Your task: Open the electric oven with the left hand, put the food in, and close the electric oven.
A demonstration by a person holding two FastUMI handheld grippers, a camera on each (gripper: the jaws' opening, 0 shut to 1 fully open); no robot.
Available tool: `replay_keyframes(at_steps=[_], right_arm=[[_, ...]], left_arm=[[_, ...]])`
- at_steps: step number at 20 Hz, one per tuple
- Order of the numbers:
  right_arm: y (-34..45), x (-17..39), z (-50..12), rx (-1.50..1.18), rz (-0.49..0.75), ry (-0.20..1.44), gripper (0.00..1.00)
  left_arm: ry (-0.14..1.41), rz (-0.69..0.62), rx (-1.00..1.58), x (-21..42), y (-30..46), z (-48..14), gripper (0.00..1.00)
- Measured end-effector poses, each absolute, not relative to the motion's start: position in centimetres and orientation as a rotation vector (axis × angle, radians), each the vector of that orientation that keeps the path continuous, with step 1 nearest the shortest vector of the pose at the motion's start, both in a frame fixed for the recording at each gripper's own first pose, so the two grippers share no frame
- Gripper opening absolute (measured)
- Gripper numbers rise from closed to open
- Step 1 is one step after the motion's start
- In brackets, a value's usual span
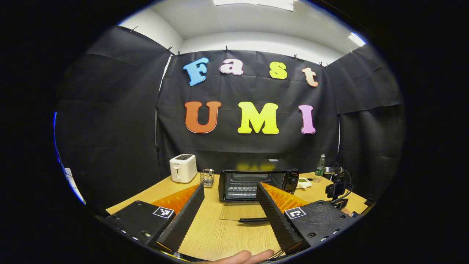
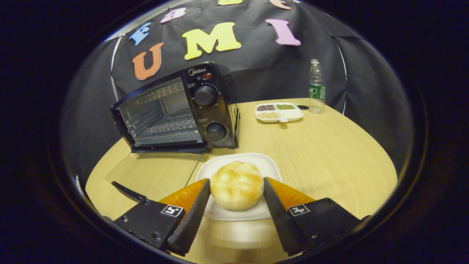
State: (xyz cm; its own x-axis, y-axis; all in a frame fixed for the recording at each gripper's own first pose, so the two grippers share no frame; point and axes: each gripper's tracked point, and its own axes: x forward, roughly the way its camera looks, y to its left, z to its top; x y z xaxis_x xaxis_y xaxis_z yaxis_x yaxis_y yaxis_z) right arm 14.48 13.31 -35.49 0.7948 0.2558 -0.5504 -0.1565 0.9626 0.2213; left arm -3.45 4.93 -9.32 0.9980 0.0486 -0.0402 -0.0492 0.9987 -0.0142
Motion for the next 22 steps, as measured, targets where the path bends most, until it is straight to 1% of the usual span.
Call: replay_keyframes(at_steps=[4,7,9,11,13,14,16,18,22], right_arm=[[13.5,13.5,-31.6,0.264,0.231,0.540,0.87],[15.5,12.9,-28.0,0.444,0.267,0.463,0.87],[16.9,12.9,-27.1,0.539,0.270,0.451,0.86],[19.4,12.8,-25.9,0.608,0.318,0.422,0.86],[22.6,12.3,-23.2,0.738,0.417,0.327,0.87],[23.5,12.3,-22.5,0.797,0.425,0.289,0.87],[24.9,12.7,-23.3,0.849,0.382,0.284,0.85],[27.1,12.8,-24.0,0.872,0.372,0.298,0.85],[31.5,14.9,-25.0,0.880,0.340,0.320,0.85]], left_arm=[[0.043,0.073,-0.025,-3.5,5.3,-9.3,0.94],[0.022,0.064,-0.010,-3.4,5.5,-8.5,0.94],[0.014,0.069,0.004,-3.8,5.7,-7.9,0.94],[0.001,0.074,0.024,-4.1,6.1,-7.4,0.94],[-0.019,0.074,0.036,-4.4,6.3,-6.8,0.94],[-0.024,0.069,0.040,-4.7,6.2,-6.9,0.94],[-0.024,0.063,0.051,-5.1,6.2,-7.1,0.94],[-0.022,0.064,0.066,-5.1,6.8,-7.6,0.94],[-0.015,0.077,0.076,-4.8,7.9,-8.4,0.95]])
